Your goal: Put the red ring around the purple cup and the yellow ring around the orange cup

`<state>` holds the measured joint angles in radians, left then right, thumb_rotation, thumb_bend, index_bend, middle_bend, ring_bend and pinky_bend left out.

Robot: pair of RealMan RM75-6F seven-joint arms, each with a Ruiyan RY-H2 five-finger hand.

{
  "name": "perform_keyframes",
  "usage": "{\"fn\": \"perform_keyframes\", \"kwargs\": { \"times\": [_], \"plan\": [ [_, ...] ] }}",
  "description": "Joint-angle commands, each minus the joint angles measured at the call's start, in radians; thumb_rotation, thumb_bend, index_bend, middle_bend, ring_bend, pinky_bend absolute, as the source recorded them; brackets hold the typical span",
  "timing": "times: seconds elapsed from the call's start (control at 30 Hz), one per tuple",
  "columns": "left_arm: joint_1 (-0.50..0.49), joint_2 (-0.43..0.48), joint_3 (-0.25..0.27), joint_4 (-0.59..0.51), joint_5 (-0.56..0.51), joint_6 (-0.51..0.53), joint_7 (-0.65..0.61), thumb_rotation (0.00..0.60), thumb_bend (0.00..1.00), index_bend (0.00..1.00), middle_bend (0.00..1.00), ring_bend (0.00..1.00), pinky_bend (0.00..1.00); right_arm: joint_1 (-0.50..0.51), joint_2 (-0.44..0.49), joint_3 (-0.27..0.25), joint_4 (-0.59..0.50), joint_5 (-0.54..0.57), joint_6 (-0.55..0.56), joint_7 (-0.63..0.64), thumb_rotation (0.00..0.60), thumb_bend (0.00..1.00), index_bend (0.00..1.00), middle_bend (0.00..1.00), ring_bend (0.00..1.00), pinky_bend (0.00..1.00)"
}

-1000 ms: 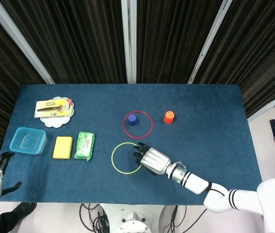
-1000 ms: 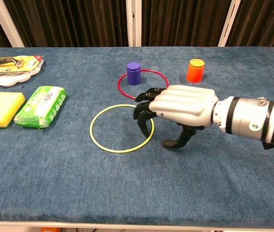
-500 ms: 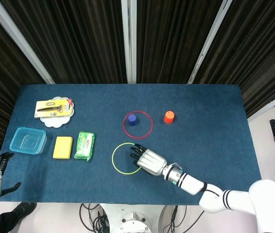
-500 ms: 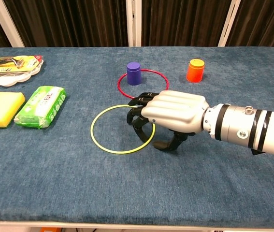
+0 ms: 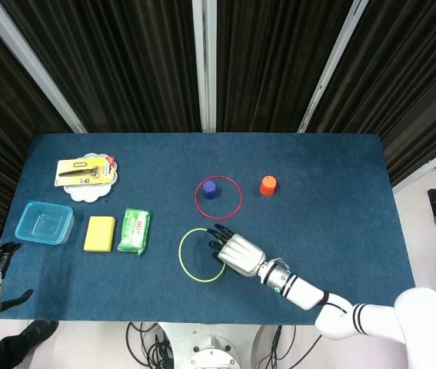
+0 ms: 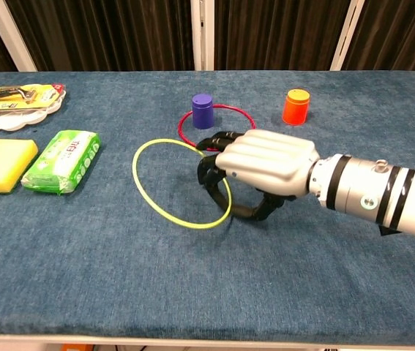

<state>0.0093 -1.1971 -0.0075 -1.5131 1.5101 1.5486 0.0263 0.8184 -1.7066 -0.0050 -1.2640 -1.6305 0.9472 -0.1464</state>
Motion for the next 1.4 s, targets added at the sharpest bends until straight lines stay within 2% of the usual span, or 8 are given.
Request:
{"fn": "perform_keyframes", "kwargs": {
  "times": [0.03,0.33,0.47,0.63,0.83,1.1,1.27,1.4],
  "plan": [
    [-0.001,0.001,0.000,-0.001,0.001,-0.001,0.001,0.600,0.04,0.14,0.12,0.02,0.00,-0.009,0.023,0.010,-0.020,0.007,0.018,-0.008,0.600,0.41,0.66,0.26,0.00,0.00],
    [-0.017,0.005,-0.004,-0.011,0.012,-0.012,0.013,0.600,0.04,0.14,0.12,0.02,0.00,-0.050,0.204,0.070,-0.134,0.092,0.056,-0.060,0.600,0.41,0.67,0.27,0.00,0.00],
    [-0.022,0.004,-0.003,-0.014,0.015,-0.019,0.018,0.600,0.04,0.14,0.12,0.02,0.00,-0.050,0.291,0.100,-0.152,0.169,0.009,-0.070,0.600,0.41,0.67,0.27,0.00,0.00],
    [-0.025,0.004,-0.001,-0.023,0.014,-0.025,0.027,0.600,0.04,0.14,0.12,0.02,0.00,-0.028,0.342,0.138,-0.113,0.285,-0.083,-0.104,0.600,0.42,0.67,0.27,0.00,0.00],
    [-0.025,0.006,0.000,-0.037,0.011,-0.026,0.042,0.600,0.04,0.14,0.12,0.02,0.00,0.004,0.322,0.157,-0.048,0.385,-0.165,-0.142,0.600,0.41,0.67,0.26,0.00,0.00],
    [-0.022,0.013,0.002,-0.048,0.005,-0.027,0.053,0.600,0.04,0.14,0.12,0.02,0.00,0.023,0.261,0.159,0.050,0.433,-0.202,-0.143,0.600,0.39,0.66,0.26,0.00,0.00],
    [-0.023,0.012,0.003,-0.052,0.001,-0.032,0.057,0.600,0.04,0.14,0.13,0.02,0.00,0.035,0.229,0.162,0.093,0.446,-0.211,-0.144,0.600,0.28,0.62,0.26,0.00,0.00],
    [-0.022,0.013,0.003,-0.054,0.001,-0.029,0.060,0.600,0.04,0.14,0.12,0.02,0.00,0.039,0.216,0.165,0.104,0.448,-0.203,-0.144,0.600,0.13,0.56,0.25,0.00,0.00]
  ]
}}
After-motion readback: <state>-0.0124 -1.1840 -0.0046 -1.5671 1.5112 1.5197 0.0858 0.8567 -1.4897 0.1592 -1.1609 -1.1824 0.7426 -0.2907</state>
